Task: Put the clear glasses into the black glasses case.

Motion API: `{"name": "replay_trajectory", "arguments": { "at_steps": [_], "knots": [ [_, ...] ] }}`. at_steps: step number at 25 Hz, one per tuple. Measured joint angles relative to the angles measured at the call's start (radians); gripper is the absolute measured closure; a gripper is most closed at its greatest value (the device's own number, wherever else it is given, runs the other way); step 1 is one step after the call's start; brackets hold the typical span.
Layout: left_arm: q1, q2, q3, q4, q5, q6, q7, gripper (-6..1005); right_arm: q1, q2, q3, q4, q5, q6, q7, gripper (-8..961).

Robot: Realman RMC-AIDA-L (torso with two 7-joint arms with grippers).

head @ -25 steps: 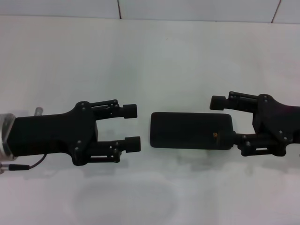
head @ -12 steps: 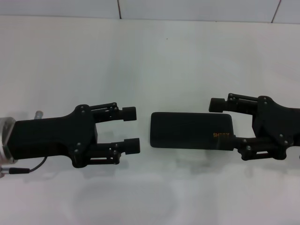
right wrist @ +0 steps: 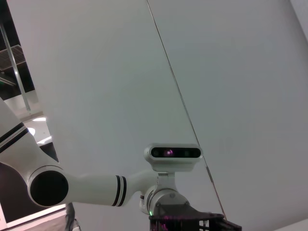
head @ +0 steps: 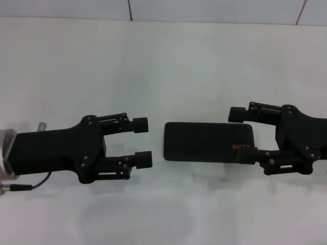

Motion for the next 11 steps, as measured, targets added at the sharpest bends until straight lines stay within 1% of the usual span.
{"name": "replay_trajectory", "arguments": {
  "at_steps": [11],
  "knots": [
    [0.000,0.000,0.000,-0.002,0.001,-0.001,-0.004,242,-0.001,0.000,-0.001,0.001,0.000,-0.001,0.000,114]
  ]
}}
